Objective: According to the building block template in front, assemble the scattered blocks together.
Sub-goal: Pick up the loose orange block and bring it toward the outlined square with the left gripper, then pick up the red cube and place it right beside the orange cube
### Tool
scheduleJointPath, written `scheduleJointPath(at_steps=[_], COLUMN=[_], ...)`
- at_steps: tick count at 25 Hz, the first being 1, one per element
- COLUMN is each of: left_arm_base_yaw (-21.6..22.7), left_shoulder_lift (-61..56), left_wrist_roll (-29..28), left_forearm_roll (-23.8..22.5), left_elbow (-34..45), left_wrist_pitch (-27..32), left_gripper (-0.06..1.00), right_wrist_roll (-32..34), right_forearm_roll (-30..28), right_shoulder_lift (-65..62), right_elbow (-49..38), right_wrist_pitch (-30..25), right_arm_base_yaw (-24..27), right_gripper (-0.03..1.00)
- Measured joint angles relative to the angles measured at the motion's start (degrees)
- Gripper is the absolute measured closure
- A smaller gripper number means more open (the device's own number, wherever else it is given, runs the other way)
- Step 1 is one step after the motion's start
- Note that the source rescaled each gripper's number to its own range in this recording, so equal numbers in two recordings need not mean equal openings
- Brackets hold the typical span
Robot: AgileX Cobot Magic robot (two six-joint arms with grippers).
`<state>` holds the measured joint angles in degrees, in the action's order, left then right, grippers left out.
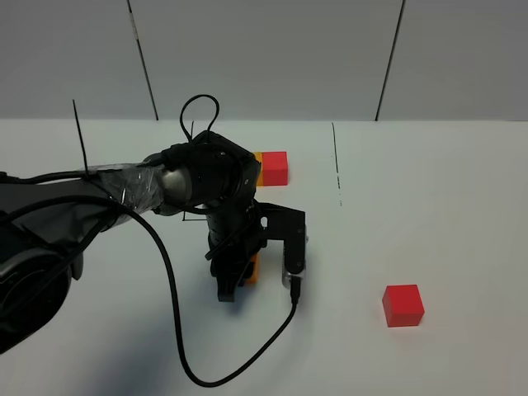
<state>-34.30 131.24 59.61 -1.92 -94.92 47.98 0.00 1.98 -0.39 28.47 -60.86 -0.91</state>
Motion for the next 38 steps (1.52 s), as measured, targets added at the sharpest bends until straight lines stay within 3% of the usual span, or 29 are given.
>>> scheduleJointPath(at_steps=[15, 17, 21, 23, 29, 38], left_arm_base_yaw=[0.00, 0.00, 0.00, 0.00, 0.00, 0.00], left_shoulder_lift=[0.62, 0.62, 0.62, 0.62, -0.23, -7.52], left_wrist_roll=[0.22, 0.27, 0.16, -0.40, -2.98, -4.69], left_forearm_roll=[0.00, -0.18, -0.29, -0.29, -0.24, -0.03], left_elbow=[-0.57, -0.57, -0.75, -0.87, -0.52, -0.30], left_wrist_pitch=[0.63, 0.40, 0.24, 0.35, 1.46, 8.82], left_gripper=[0.75, 0.63, 0.13, -0.01, -0.05, -0.05], right_wrist_roll=[0.00, 0.00, 0.00, 0.00, 0.00, 0.00], right_forearm_roll=[0.00, 0.00, 0.00, 0.00, 0.00, 0.00], right_shoulder_lift=[0.00, 0.00, 0.00, 0.00, 0.00, 0.00], right_elbow=[0.00, 0.00, 0.00, 0.00, 0.00, 0.00], right_wrist_pitch=[0.00, 0.00, 0.00, 0.00, 0.00, 0.00], right_arm_base_yaw=[0.00, 0.00, 0.00, 0.00, 0.00, 0.00], right_gripper=[0.97, 0.97, 0.97, 0.97, 0.97, 0.97])
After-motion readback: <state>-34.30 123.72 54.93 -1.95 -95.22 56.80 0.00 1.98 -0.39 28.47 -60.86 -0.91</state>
